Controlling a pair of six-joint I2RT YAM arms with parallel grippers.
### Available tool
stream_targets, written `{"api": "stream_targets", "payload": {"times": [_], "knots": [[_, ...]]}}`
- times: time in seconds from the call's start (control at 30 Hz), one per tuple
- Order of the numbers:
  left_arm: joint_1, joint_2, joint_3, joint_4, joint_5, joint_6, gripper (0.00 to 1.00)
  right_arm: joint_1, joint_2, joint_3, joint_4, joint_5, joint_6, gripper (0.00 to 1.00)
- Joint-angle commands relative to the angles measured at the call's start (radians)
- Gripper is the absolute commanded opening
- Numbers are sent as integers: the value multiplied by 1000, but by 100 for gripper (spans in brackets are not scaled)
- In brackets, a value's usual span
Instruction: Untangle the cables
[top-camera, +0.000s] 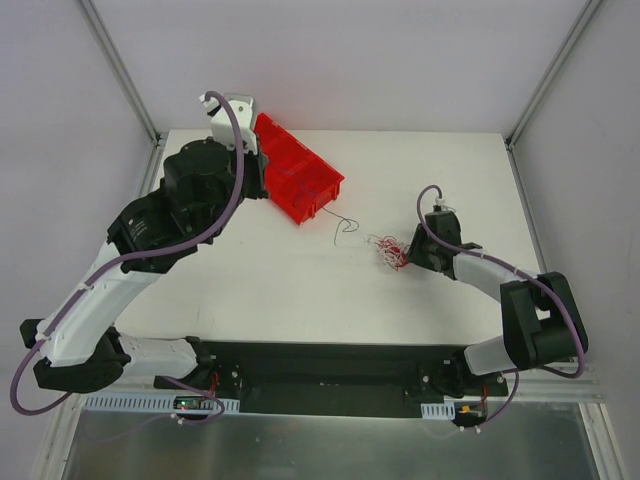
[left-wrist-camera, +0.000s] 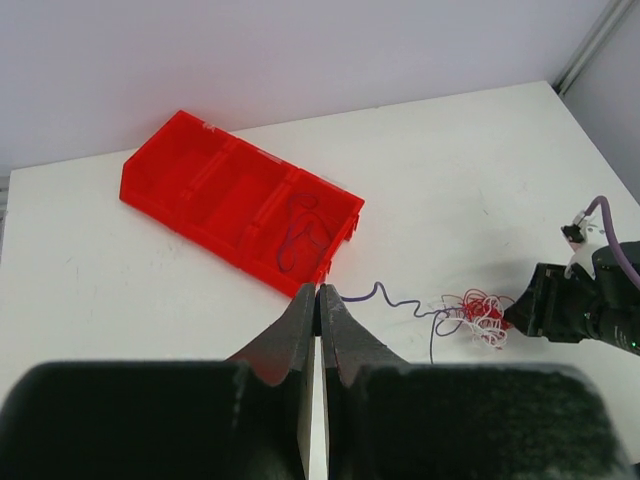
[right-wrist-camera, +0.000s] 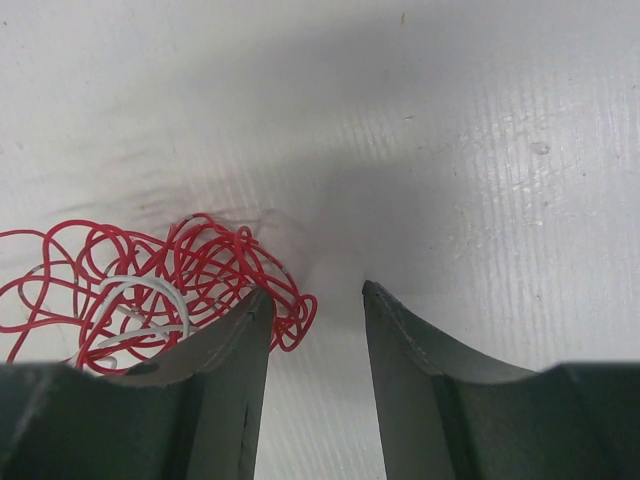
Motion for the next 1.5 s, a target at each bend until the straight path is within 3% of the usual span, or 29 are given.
{"api": "stream_targets", "payload": {"times": [0.0,0.2,0.43,0.5,0.6,0.7,0.8,0.93,1.07,1.2,1.37,1.47], "knots": [[1,31,78,-34,-48,7,0,-16,-16,-9,1,1,-4,45],[1,27,108,-46,-51,16,0,-22,-10,-6,1,13,-6,45],[2,9,338,-81,-132,126,0,-41,-22,-11,-8,36,-3,45],[2,-17,310,-81,-137,81,0,-42,-19,-8,-7,33,-3,45],[2,-32,199,-81,-10,-8,0,-44,-18,-8,-7,35,-4,45],[2,-13,120,-100,-19,-50,0,-44,-18,-8,-4,12,-15,46],[1,-10,66,-100,45,-88,0,-23,-84,-28,42,-25,-70,51],[1,-1,43,-94,127,-101,0,86,-208,-25,26,33,-171,67],[4,-7,30,-92,174,-102,0,161,-343,-11,31,-72,-234,72],[4,-42,2,-77,185,-99,0,198,-429,-69,207,-337,-321,78],[4,-82,-12,-65,220,-85,0,214,-265,13,331,-695,-375,78],[2,-94,-9,-60,217,-85,0,270,-187,49,393,-712,-348,77]]}}
